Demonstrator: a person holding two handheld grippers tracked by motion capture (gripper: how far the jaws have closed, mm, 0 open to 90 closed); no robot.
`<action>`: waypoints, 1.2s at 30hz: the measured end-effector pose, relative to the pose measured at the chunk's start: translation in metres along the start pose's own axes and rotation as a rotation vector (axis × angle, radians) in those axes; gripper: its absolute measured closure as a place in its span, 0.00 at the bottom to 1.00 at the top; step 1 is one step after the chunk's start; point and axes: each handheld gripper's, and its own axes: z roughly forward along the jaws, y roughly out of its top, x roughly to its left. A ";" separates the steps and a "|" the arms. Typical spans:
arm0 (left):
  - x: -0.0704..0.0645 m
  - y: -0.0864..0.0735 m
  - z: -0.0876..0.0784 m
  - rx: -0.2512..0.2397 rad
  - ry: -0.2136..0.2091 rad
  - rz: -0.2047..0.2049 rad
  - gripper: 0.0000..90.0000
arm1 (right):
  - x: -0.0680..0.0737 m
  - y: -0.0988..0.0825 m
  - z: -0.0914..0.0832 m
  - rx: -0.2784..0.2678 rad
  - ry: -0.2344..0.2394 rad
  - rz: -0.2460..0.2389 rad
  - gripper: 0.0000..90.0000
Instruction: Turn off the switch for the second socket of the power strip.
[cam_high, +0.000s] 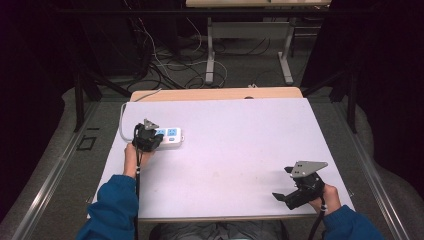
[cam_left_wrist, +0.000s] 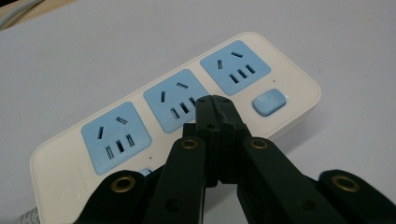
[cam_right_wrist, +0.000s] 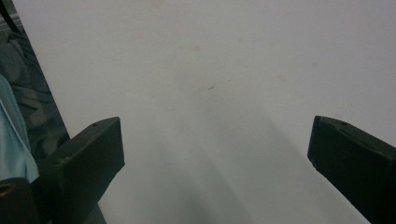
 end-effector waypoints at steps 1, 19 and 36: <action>0.000 0.000 0.000 -0.002 -0.001 0.000 1.00 | 0.000 0.000 0.000 0.001 0.000 0.000 0.03; 0.002 -0.001 0.000 0.004 -0.014 -0.018 1.00 | 0.000 0.000 0.000 0.003 0.003 0.004 0.03; 0.002 -0.002 0.001 -0.010 -0.013 -0.020 1.00 | 0.000 0.000 0.000 0.006 0.005 0.005 0.03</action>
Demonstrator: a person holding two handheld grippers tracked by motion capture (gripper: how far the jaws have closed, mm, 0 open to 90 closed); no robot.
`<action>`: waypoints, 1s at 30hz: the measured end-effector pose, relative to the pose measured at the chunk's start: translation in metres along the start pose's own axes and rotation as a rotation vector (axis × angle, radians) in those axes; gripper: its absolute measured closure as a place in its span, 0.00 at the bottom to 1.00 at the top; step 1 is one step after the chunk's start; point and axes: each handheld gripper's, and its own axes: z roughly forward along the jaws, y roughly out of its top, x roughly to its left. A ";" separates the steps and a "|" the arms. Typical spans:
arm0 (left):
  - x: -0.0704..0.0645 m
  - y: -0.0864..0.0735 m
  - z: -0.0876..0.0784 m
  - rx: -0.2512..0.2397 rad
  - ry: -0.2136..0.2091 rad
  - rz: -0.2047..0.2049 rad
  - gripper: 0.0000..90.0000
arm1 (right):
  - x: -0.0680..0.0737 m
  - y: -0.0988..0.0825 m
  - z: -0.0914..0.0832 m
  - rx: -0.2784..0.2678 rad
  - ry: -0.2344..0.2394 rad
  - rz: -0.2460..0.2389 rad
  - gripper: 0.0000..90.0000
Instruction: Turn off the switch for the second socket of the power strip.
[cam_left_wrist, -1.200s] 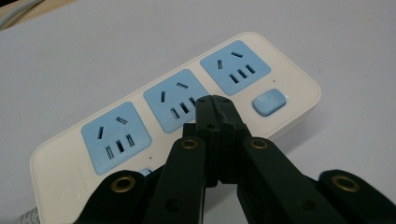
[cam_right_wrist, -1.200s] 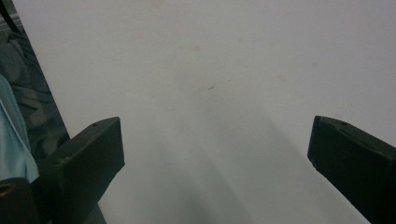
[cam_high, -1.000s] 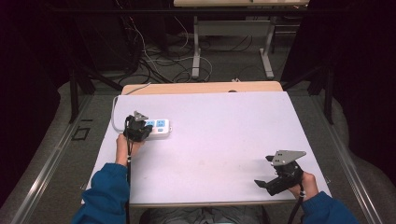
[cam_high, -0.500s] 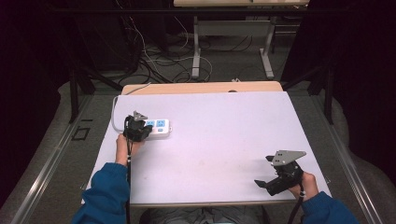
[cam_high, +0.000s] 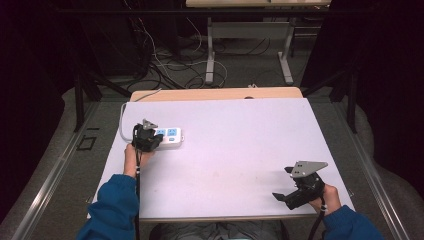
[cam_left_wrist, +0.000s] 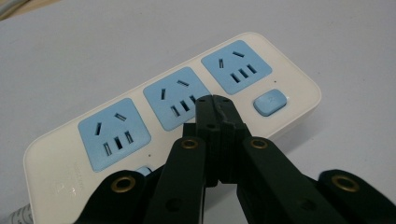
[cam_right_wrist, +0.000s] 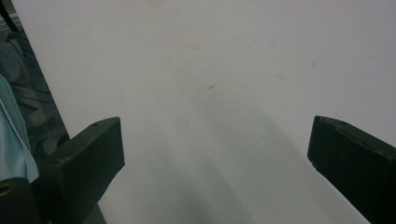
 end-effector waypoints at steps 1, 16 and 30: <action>0.000 0.000 0.000 0.001 -0.001 0.000 1.00 | 0.000 0.000 0.000 -0.001 0.001 -0.001 0.03; 0.000 0.000 0.000 0.001 0.001 0.003 1.00 | 0.000 0.000 0.000 -0.003 -0.003 0.000 0.03; -0.004 0.000 0.002 -0.002 0.008 0.007 1.00 | 0.000 0.000 0.000 0.002 0.002 0.002 0.04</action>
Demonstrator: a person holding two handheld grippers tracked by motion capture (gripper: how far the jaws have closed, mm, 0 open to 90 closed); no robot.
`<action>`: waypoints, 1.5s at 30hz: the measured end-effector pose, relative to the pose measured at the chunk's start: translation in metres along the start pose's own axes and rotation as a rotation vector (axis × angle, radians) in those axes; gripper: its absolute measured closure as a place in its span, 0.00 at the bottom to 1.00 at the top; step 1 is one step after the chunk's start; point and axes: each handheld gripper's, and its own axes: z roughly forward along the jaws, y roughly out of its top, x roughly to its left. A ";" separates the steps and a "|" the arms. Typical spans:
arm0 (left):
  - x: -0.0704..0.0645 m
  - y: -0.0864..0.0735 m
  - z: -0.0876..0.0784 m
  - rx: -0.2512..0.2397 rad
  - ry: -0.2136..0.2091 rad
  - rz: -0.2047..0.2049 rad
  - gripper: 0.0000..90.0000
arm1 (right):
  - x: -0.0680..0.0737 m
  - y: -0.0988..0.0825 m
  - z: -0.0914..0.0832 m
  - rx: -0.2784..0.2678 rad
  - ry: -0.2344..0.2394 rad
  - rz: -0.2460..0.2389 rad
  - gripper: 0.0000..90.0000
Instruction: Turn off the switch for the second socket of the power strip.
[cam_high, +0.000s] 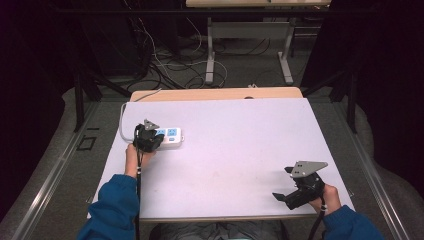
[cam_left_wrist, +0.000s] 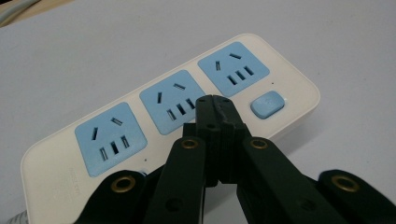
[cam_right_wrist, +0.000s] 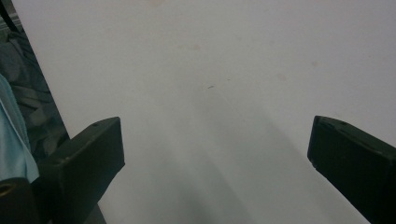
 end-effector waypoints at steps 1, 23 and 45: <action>0.000 0.000 0.000 0.000 0.000 0.001 1.00 | 0.000 0.000 0.000 0.000 -0.001 -0.003 0.03; -0.001 0.002 -0.003 -0.008 0.010 0.021 1.00 | 0.000 0.000 0.000 -0.004 -0.004 -0.001 0.04; 0.003 0.002 -0.007 -0.014 0.009 0.005 1.00 | 0.000 0.000 0.000 -0.002 -0.001 -0.003 0.03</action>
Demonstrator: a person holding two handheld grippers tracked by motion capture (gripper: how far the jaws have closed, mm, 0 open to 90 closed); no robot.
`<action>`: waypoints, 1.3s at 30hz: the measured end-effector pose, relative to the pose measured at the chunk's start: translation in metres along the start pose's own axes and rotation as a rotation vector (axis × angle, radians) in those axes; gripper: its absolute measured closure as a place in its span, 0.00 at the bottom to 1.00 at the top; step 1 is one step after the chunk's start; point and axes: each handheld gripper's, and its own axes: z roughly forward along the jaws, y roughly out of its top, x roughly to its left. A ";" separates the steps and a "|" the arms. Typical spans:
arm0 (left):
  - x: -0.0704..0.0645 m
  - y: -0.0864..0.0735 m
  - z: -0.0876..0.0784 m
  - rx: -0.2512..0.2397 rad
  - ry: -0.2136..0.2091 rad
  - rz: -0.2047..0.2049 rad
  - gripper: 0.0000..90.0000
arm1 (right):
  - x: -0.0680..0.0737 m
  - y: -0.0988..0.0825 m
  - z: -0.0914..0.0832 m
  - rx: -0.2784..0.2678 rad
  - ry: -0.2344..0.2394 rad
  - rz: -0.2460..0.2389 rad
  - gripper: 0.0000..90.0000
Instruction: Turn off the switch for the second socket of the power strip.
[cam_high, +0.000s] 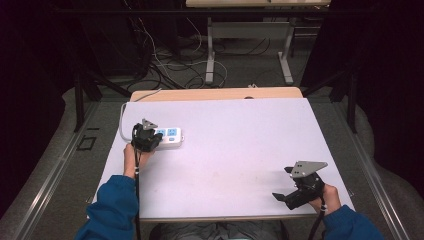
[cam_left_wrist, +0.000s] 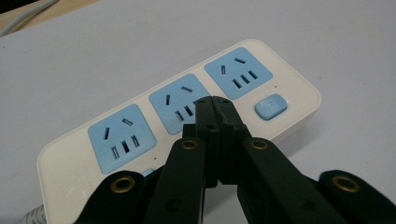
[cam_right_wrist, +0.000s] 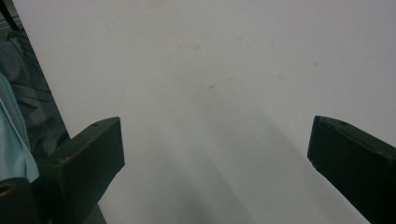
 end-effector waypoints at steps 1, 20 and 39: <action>0.000 0.000 -0.001 -0.005 0.004 -0.003 1.00 | 0.000 0.000 0.000 -0.003 -0.003 0.001 0.03; -0.002 0.002 -0.014 -0.033 0.025 -0.032 0.65 | 0.000 0.000 0.000 -0.004 -0.004 -0.002 0.03; 0.000 0.005 -0.019 0.004 0.044 -0.077 0.01 | -0.001 0.000 -0.001 0.001 0.000 -0.009 0.04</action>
